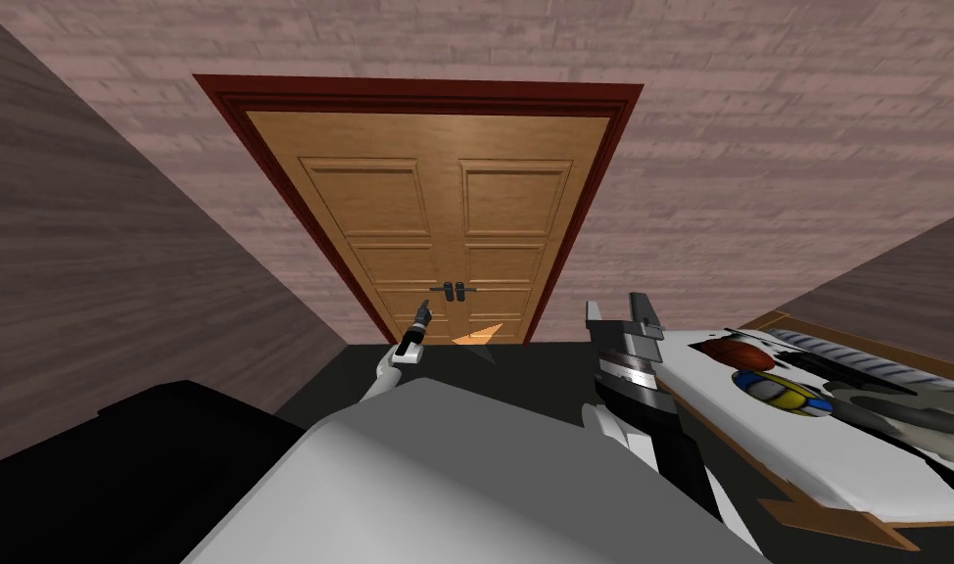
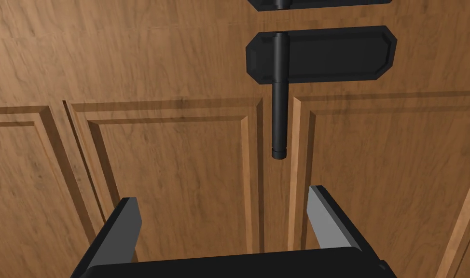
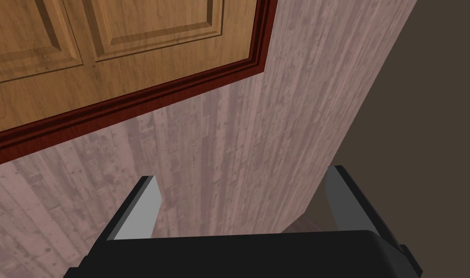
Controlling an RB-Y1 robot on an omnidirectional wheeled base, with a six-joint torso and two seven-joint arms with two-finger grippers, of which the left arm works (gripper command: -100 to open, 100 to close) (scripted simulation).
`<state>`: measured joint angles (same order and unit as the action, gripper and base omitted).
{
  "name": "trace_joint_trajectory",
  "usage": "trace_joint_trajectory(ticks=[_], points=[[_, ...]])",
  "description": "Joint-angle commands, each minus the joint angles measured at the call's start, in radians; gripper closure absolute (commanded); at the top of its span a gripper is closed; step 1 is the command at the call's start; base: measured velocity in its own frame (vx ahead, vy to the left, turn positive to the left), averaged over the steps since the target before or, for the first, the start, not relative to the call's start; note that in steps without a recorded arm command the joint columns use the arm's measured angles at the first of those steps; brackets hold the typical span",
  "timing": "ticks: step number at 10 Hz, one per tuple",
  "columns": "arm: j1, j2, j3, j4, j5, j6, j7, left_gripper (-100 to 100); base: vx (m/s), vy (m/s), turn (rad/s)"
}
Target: Pull the door open
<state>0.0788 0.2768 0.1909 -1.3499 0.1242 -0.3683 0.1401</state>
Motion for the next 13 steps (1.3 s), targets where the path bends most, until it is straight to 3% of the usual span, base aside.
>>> trace_joint_trajectory(ticks=[1,4,10,11,13], points=[[-0.017,0.011,0.004,0.047,0.004,-0.004,0.009,-100,0.098,0.032,-0.066],[-0.048,0.031,0.013,0.125,0.012,0.003,0.025,-100,0.094,0.034,-0.062],[-0.092,0.059,0.026,0.234,0.023,0.013,0.047,-100,0.102,0.031,-0.051],[-0.089,0.055,0.025,0.22,0.021,0.015,0.043,-100,0.039,0.018,-0.011],[-0.077,0.076,0.057,0.245,0.028,0.013,0.045,-100,0.129,0.109,0.038]])
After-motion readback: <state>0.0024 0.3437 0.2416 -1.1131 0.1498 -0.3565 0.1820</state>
